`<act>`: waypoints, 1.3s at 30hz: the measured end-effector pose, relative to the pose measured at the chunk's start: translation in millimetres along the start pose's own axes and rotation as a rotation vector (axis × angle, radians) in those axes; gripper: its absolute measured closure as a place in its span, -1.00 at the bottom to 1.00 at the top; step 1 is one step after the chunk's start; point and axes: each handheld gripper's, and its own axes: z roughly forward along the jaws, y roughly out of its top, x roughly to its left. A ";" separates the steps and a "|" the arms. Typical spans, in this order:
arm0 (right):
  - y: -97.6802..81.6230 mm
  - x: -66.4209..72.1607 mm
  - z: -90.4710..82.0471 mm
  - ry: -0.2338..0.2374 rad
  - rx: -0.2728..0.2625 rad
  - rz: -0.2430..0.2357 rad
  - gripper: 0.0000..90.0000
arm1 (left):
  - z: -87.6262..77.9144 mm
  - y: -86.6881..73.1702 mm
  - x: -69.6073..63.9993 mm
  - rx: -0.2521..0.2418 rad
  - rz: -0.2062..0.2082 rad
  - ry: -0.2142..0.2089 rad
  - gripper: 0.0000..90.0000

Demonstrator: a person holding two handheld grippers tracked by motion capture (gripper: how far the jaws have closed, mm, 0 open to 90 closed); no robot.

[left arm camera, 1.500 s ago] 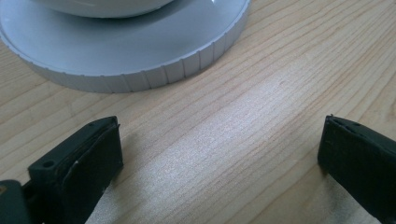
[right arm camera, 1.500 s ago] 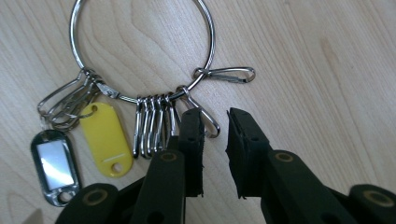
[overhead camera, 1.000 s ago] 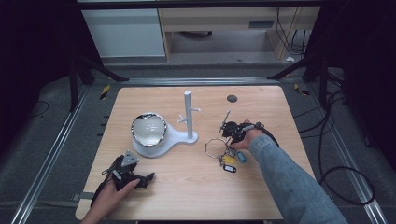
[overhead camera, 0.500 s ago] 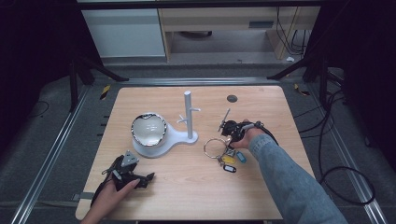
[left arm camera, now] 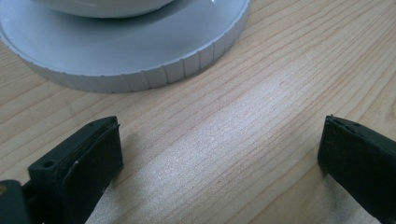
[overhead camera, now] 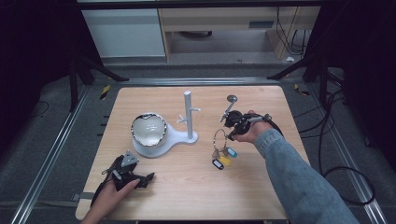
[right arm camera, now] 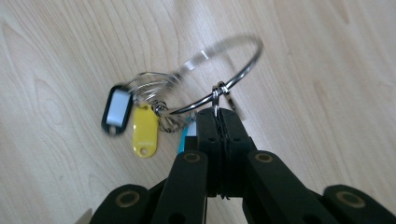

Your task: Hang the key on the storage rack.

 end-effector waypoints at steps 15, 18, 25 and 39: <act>13.0 -2.0 -44.1 -0.050 -0.050 0.005 0.98 | -0.5 -0.4 0.6 0.000 0.004 -0.005 -1.00; 20.2 -2.4 -49.1 -0.063 -0.051 -0.002 0.98 | -0.5 -0.4 0.7 0.000 0.004 -0.005 -1.00; 41.1 -0.4 -67.6 -0.093 -0.083 -0.016 0.98 | -0.7 -0.5 0.8 0.001 0.005 -0.006 -1.00; 58.9 -0.7 -98.1 -0.125 -0.127 -0.016 0.98 | -0.7 -0.5 0.8 0.001 0.006 -0.006 -1.00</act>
